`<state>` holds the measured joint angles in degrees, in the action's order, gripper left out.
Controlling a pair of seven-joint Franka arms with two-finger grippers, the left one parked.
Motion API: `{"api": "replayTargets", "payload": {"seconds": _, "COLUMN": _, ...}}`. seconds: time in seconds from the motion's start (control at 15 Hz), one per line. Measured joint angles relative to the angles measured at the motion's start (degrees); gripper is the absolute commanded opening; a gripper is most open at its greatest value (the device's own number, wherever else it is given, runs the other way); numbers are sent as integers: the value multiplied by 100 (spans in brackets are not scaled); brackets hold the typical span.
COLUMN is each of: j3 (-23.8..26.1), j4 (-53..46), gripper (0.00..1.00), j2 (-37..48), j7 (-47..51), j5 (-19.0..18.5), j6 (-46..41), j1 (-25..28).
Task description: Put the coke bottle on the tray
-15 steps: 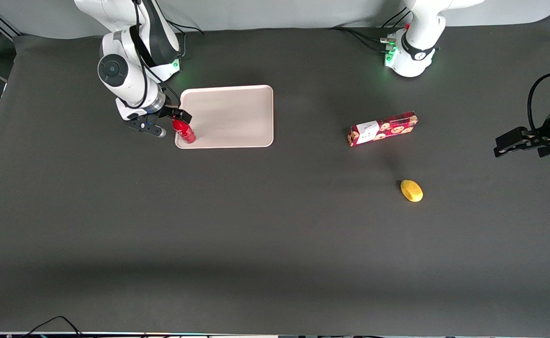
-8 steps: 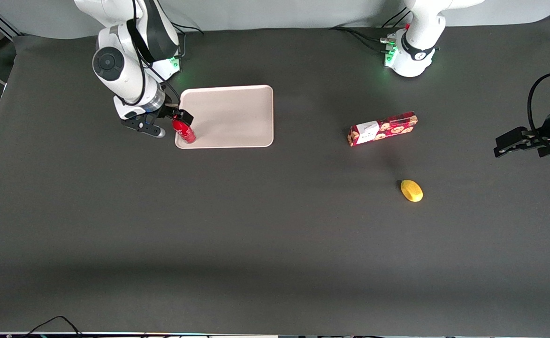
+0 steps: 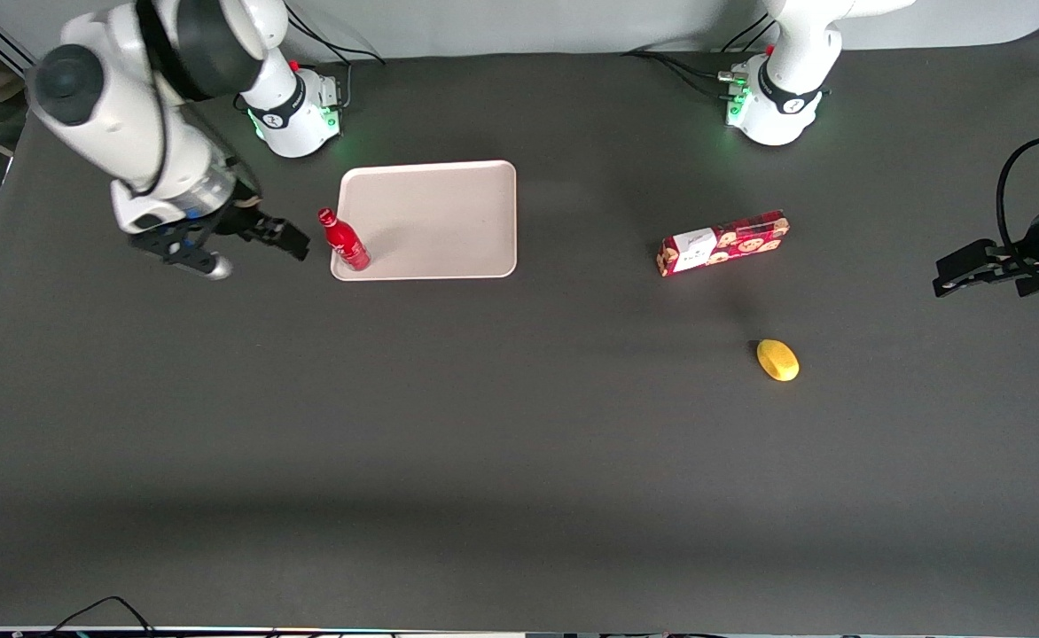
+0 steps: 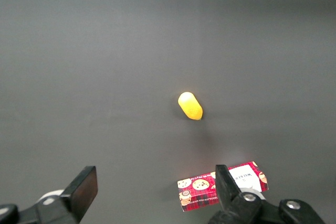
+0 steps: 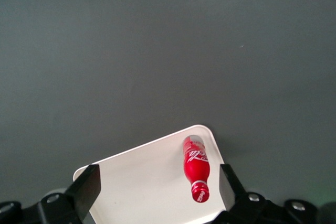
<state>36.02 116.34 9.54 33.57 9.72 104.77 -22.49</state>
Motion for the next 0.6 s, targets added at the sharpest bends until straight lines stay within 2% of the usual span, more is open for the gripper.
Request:
{"api": "replayTargets", "payload": {"seconds": 0.33, "j3": -558, "j4": -2253, "gripper": 100, "j2": -1549, "j7": -11, "j5": -635, "j6": -1130, "j1": -41}}
{"api": "replayTargets", "payload": {"seconds": 0.6, "j3": -987, "j4": -2669, "gripper": 100, "j2": -2002, "j7": -598, "j5": -755, "j6": -1242, "j1": -137}}
